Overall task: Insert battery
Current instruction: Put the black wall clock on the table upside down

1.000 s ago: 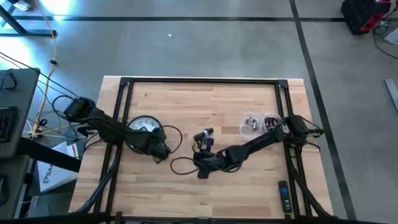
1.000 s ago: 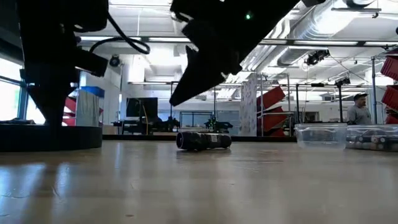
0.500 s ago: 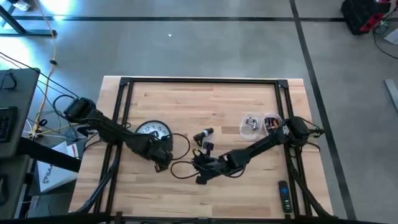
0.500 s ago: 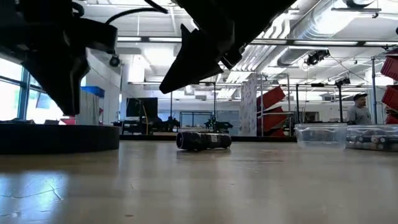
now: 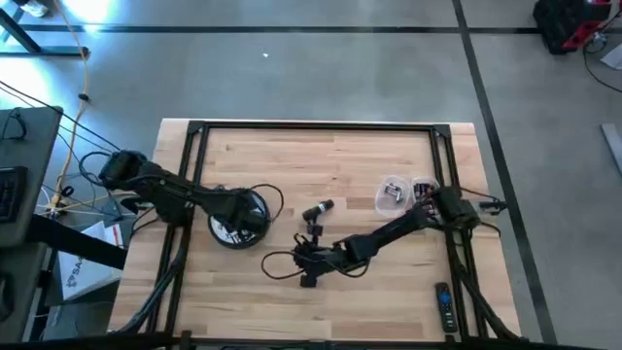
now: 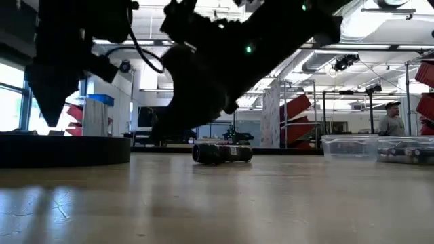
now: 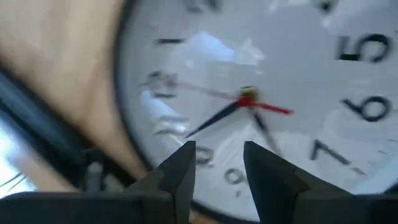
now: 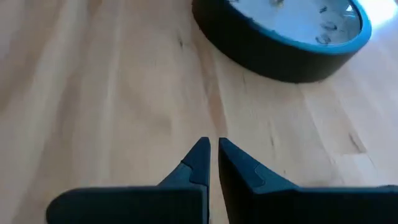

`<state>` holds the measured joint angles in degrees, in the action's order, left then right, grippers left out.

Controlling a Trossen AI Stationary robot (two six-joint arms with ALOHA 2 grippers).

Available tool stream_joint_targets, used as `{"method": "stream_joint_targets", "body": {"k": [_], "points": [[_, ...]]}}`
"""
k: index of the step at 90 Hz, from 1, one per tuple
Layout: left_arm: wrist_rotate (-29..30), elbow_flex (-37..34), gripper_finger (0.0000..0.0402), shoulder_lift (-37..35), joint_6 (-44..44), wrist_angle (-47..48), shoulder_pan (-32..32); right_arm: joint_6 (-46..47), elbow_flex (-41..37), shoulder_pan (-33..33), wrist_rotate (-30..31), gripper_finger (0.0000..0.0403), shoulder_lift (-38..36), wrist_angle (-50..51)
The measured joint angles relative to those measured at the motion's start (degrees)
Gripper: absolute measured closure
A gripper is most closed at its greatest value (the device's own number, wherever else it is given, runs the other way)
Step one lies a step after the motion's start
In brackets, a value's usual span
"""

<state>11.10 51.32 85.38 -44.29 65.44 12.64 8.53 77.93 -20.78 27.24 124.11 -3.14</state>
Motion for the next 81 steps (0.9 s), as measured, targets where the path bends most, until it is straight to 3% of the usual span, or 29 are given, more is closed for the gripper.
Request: {"method": "stream_joint_targets", "body": {"k": [24,36,52,62,72,81], "points": [[-7.25,-1.54,0.0307,-0.09,10.83,-18.55,3.21,-6.10,0.00,1.72,-0.91,0.0402,-0.02,0.79],[-8.63,0.05,0.0308,0.07,15.44,-21.75,5.70,-10.12,-0.01,2.06,-1.02,0.0402,-0.02,2.03],[-2.58,8.15,0.0308,-0.02,14.39,-3.83,7.46,-18.23,0.00,2.06,-1.69,0.0400,-0.17,4.37],[0.19,11.64,0.0308,-0.11,10.68,9.37,7.44,-21.94,0.00,2.16,-4.14,0.0373,-0.39,5.26],[-4.14,12.05,0.0305,-0.10,8.02,18.07,5.91,-23.09,0.00,2.54,-5.43,0.0325,-0.39,5.58],[-9.72,10.75,0.0297,-0.09,7.97,20.06,4.86,-22.97,0.00,2.83,-5.42,0.0276,-0.39,5.49]]}}
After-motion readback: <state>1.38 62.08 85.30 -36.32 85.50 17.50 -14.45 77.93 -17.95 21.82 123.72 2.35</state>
